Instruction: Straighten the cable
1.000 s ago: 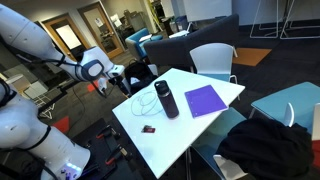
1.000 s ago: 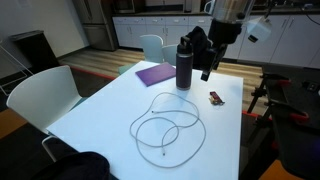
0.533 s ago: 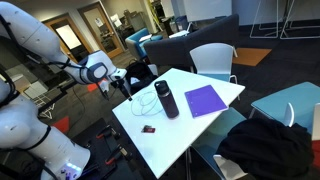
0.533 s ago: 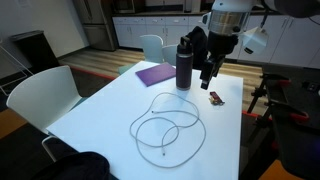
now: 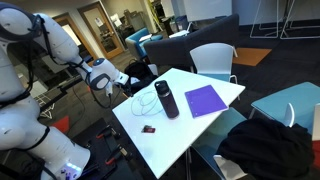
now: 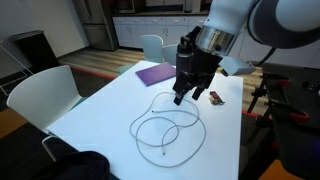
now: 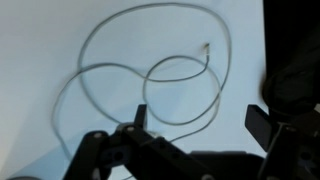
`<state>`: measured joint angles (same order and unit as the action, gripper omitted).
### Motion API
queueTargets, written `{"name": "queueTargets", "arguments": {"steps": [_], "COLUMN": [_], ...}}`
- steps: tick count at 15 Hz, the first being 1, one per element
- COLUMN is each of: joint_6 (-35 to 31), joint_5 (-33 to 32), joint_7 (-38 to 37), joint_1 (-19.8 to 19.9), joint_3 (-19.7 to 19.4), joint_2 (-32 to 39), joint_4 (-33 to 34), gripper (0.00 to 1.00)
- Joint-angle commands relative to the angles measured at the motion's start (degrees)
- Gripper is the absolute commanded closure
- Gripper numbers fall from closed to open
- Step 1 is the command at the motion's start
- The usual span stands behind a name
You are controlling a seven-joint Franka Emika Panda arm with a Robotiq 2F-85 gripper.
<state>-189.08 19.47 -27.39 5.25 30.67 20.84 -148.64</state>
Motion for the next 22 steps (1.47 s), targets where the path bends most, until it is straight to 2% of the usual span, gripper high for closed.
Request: {"name": "queueTargets", "arguments": {"steps": [1, 3, 4, 7, 10, 13, 18, 22], "joint_6": [-9.7, -14.0, -10.0, -9.6, -9.0, -5.2, -0.5, 1.9], "joint_5": [0.4, 1.0, 2.1, 2.5, 2.3, 3.6, 5.9, 6.1], "joint_7": [-5.1, -9.1, -11.0, -14.1, -16.5, -17.9, -17.9, -17.4], "joint_1": [2.1, -0.4, -1.3, -3.6, -4.0, -6.1, -10.3, -11.9], "joint_3": [2.3, -0.2, -1.6, -4.0, -4.1, -5.7, -9.5, -10.9], "joint_2": [11.8, 15.7, 14.4, 17.3, 19.7, 20.0, 19.7, 20.7], "joint_4": [6.2, 8.6, 11.7, 15.6, 16.1, 15.9, 16.7, 18.6], "gripper": [0.0, 0.0, 0.0, 0.0, 0.0, 0.0, 0.0, 0.0]}}
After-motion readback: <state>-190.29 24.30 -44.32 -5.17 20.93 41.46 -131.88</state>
